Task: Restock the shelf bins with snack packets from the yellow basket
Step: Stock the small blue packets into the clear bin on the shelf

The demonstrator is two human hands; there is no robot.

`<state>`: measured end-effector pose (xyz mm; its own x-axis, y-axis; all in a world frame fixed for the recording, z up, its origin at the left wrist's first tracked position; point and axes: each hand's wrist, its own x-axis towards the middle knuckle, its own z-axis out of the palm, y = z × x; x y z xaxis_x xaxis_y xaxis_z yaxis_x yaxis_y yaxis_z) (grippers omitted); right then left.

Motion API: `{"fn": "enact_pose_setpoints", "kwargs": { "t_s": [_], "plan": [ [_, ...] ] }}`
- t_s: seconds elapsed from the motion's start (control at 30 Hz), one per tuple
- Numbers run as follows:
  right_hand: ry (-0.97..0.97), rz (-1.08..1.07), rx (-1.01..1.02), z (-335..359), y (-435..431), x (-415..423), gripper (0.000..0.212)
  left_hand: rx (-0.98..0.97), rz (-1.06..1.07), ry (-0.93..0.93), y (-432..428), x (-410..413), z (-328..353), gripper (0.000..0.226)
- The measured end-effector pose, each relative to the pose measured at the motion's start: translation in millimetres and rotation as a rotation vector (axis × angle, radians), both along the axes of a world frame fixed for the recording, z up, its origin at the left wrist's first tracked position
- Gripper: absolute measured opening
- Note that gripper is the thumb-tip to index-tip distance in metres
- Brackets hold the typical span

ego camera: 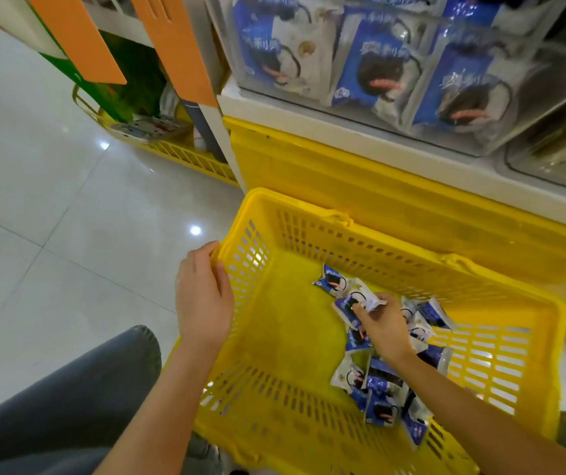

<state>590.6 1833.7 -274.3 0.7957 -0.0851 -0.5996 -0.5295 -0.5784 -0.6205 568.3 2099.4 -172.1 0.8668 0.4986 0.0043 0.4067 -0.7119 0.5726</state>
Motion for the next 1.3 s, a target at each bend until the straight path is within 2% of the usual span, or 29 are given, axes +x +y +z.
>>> {"fn": "enact_pose_setpoints", "kwargs": {
  "t_s": [0.1, 0.2, 0.3, 0.37, 0.43, 0.47, 0.53, 0.57, 0.63, 0.7, 0.77, 0.9, 1.0, 1.13, 1.2, 1.3],
  "plan": [
    [0.079, 0.040, 0.182, 18.2, 3.1, -10.5, 0.050, 0.012, -0.110, -0.124, -16.5, -0.8, 6.7, 0.033],
    [0.095, 0.008, 0.319, 35.7, 12.0, -19.7, 0.030, -0.100, -0.243, -0.083, -42.2, -7.3, 3.0, 0.031],
    [0.071, -0.111, 0.506, 51.6, 30.1, -27.0, 0.009, -0.351, -0.204, 0.135, -68.8, -16.8, -10.8, 0.041],
    [0.057, -0.062, 0.566, 58.6, 37.4, -28.2, 0.006, -0.647, -0.083, 0.329, -78.3, -20.6, -21.0, 0.044],
    [0.103, 0.047, 0.618, 62.8, 37.3, -23.9, 0.013, -0.973, 0.045, 0.447, -80.7, -23.0, -25.7, 0.029],
    [0.131, 0.089, 0.624, 62.1, 34.2, -19.0, 0.018, -1.056, 0.094, 0.466, -79.3, -24.3, -28.1, 0.024],
    [0.098, 0.124, 0.551, 53.5, 21.1, -6.7, 0.022, -1.067, 0.121, 0.451, -74.6, -26.3, -33.3, 0.021],
    [0.034, 0.137, 0.428, 45.9, 10.6, -0.7, 0.020, -1.044, 0.113, 0.434, -72.9, -26.4, -35.3, 0.021],
    [-0.084, 0.252, 0.037, 24.3, -17.9, 7.9, 0.021, -0.988, 0.081, 0.429, -71.2, -26.2, -38.6, 0.021],
    [-0.033, 0.401, -0.233, 4.3, -48.8, 8.2, 0.033, -0.940, 0.059, 0.443, -72.1, -26.0, -40.2, 0.023],
    [0.111, 0.477, -0.330, -6.7, -71.5, 2.4, 0.042, -0.920, 0.044, 0.479, -74.7, -26.7, -41.5, 0.024],
    [0.152, 0.638, -0.431, -14.7, -83.1, -7.3, 0.050, -0.880, 0.046, 0.534, -79.6, -27.6, -42.5, 0.028],
    [0.161, 0.693, -0.495, -13.3, -76.0, -6.4, 0.040, -0.889, 0.044, 0.560, -82.8, -28.3, -41.1, 0.029],
    [0.154, 0.534, -0.426, 0.7, -75.5, -8.2, 0.018, -1.013, 0.116, 0.575, -85.5, -28.0, -35.1, 0.027],
    [0.087, 0.513, -0.398, 14.2, -74.9, -5.8, 0.018, -1.089, 0.169, 0.567, -87.2, -28.0, -28.9, 0.030],
    [-0.041, 0.449, -0.300, 43.5, -59.5, 6.4, 0.022, -1.098, 0.207, 0.600, -91.3, -26.2, -19.4, 0.039]
  ]
}}
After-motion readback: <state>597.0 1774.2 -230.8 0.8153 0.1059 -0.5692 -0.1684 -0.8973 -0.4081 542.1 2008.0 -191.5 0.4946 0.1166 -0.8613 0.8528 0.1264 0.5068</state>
